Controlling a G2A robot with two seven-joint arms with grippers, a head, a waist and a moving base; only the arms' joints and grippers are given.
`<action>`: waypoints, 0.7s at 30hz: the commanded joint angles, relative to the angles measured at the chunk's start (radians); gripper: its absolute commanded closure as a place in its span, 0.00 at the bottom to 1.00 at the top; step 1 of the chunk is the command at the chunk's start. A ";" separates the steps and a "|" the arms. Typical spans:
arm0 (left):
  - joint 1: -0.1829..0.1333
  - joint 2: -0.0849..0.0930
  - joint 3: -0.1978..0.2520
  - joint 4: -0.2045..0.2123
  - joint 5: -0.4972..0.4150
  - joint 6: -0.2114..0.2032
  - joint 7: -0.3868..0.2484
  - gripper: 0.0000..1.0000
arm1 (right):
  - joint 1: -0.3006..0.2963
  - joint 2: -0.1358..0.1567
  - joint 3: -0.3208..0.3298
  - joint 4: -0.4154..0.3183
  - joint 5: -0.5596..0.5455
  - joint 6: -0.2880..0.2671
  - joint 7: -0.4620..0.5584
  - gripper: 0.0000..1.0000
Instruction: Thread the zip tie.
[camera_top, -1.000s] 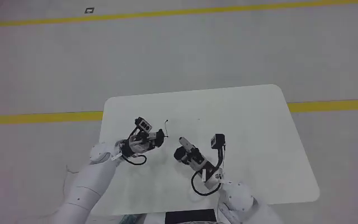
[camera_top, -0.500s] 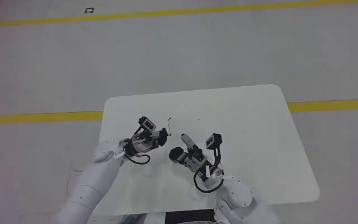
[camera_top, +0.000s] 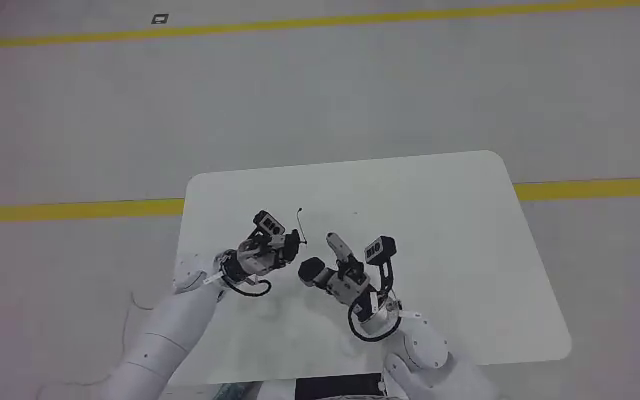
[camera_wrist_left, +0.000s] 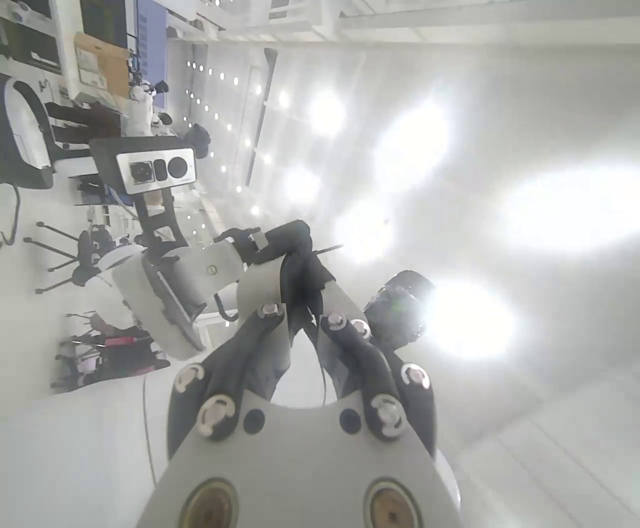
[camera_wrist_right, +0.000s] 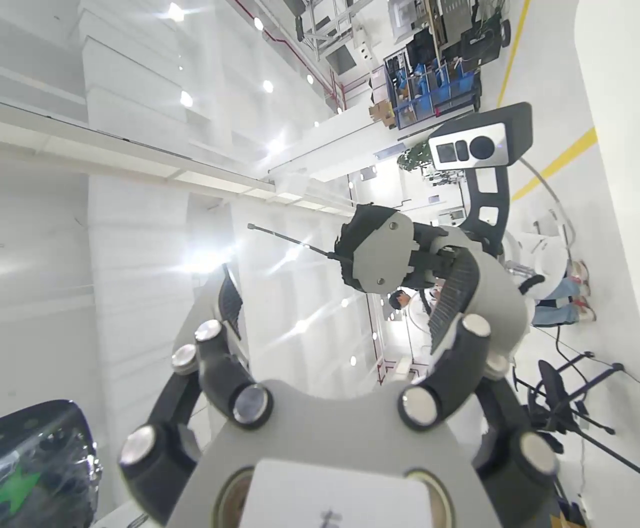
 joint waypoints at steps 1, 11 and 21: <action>0.000 0.000 0.000 0.000 0.000 0.000 0.000 1.00 | 0.001 -0.001 -0.004 -0.004 0.012 0.002 0.003 0.00; 0.000 0.000 0.000 0.000 0.000 0.000 0.000 1.00 | 0.006 -0.005 -0.002 0.006 0.079 -0.021 0.023 0.58; 0.000 0.000 0.000 0.000 0.000 0.000 0.000 1.00 | 0.012 -0.012 -0.022 0.026 0.068 -0.021 -0.011 0.74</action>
